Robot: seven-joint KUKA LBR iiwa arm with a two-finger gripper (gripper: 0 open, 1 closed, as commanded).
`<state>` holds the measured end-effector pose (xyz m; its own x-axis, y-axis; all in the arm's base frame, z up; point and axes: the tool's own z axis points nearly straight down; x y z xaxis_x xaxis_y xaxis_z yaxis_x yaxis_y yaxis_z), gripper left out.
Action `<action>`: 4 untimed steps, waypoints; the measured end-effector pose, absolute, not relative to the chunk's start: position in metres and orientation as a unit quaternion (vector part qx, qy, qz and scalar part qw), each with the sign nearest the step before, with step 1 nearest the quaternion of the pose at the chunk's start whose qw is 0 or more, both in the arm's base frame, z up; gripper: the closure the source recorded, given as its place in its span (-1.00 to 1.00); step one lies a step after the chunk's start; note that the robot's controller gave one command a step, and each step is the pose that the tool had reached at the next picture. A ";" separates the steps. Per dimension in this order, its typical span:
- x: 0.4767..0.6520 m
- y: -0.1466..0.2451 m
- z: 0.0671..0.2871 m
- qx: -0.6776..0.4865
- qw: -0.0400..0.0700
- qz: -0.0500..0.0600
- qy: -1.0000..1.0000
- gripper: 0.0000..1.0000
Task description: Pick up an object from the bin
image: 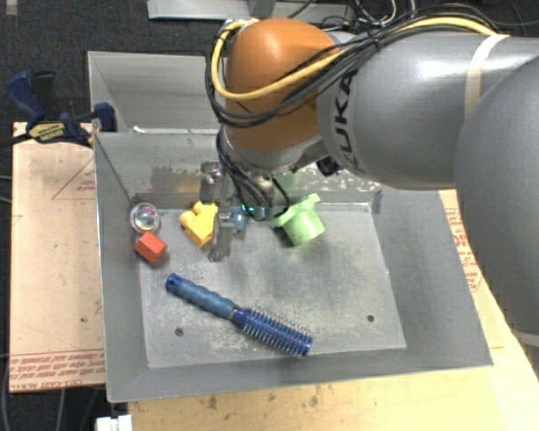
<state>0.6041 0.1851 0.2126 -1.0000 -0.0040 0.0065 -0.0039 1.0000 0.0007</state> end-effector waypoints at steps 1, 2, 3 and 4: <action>0.564 0.174 0.120 0.084 0.004 0.000 -0.996 -1.00; 0.550 0.167 0.066 0.076 0.003 0.000 -0.997 -1.00; 0.552 0.168 0.070 0.075 0.000 -0.001 -0.997 1.00; 0.528 0.156 0.217 0.089 -0.004 -0.001 -0.996 1.00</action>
Offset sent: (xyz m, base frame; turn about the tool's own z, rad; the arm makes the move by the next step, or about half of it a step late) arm -0.0375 -0.0107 -0.0878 -0.1630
